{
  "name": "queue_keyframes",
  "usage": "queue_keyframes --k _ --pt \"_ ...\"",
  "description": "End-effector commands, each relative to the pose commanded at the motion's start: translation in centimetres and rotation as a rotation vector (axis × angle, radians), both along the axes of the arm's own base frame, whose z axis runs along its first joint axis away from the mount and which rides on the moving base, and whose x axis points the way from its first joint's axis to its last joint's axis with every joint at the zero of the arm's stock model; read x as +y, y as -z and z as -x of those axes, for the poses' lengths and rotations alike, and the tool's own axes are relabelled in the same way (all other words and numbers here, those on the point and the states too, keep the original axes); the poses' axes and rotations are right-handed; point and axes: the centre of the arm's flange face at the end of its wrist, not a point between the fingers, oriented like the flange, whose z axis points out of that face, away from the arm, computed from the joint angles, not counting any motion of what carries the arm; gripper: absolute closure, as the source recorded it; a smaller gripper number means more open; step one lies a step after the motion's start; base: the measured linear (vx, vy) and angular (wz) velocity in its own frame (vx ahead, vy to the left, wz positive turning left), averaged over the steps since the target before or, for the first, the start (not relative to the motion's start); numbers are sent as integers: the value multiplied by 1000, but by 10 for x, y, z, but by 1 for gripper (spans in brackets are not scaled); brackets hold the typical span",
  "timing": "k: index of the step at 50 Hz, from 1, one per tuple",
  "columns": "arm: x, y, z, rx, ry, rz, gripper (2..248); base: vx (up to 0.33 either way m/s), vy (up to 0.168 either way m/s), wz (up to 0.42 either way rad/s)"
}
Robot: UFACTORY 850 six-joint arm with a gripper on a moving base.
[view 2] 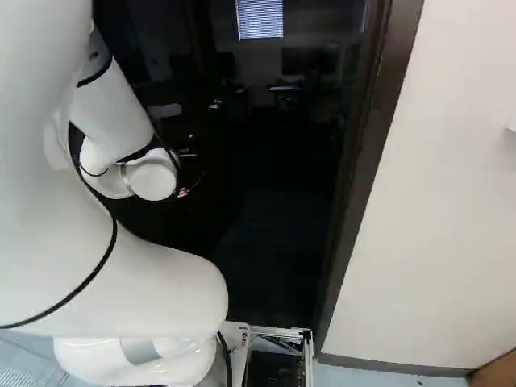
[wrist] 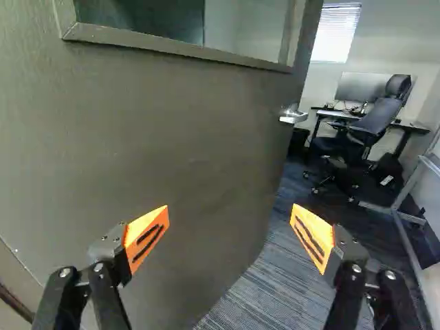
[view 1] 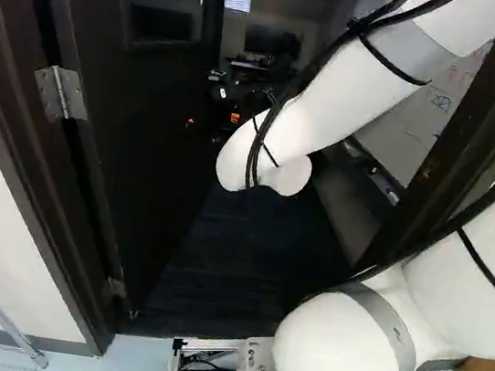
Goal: Open the door and move inside
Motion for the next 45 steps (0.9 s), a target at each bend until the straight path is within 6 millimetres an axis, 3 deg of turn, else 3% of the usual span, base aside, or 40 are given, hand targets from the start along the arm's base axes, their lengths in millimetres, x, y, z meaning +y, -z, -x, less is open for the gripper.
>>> queue_keyframes --k 45 --pt "0 0 0 0 0 0 3 129 84 -19"
